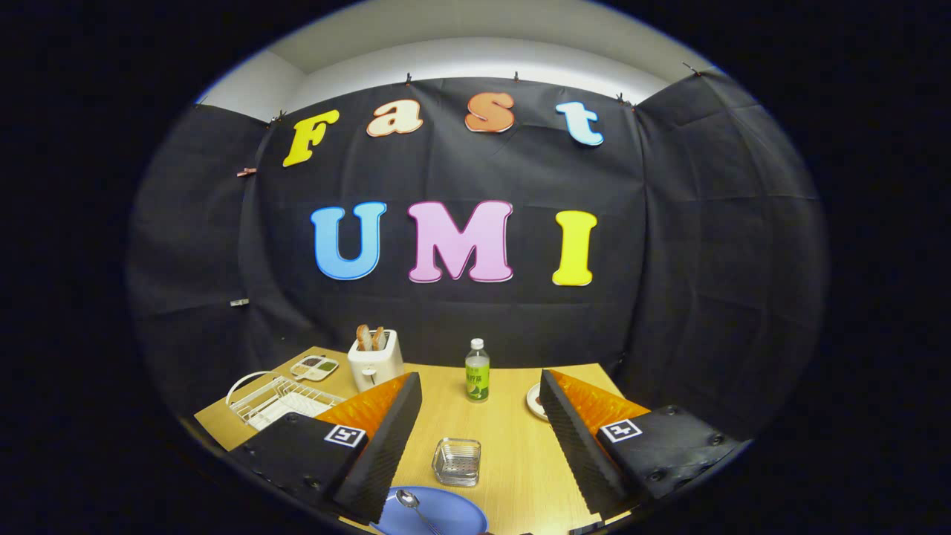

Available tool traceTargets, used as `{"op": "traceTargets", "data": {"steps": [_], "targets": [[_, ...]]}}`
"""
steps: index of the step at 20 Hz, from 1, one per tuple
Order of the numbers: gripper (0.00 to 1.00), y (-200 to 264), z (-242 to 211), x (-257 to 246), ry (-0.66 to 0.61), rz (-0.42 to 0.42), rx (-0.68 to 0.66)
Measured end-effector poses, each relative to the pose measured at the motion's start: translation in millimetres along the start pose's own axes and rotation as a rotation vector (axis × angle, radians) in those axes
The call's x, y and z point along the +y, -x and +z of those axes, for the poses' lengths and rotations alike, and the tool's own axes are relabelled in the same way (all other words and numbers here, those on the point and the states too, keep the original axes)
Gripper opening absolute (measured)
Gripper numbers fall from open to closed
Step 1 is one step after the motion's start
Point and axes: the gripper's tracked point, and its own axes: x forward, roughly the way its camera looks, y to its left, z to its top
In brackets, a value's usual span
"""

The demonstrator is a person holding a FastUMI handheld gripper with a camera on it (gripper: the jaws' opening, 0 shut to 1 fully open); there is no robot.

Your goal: Take the plate from the dish rack, then take the spoon from the basket and place it into the plate.

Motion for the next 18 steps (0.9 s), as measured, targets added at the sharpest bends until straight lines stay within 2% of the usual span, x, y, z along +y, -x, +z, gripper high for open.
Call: {"op": "traceTargets", "data": {"steps": [6,18], "targets": [[0.98,18,0,7,-0.032,-0.089,-0.023],[0.98,13,-2,46,-0.012,-0.100,-0.033]]}}
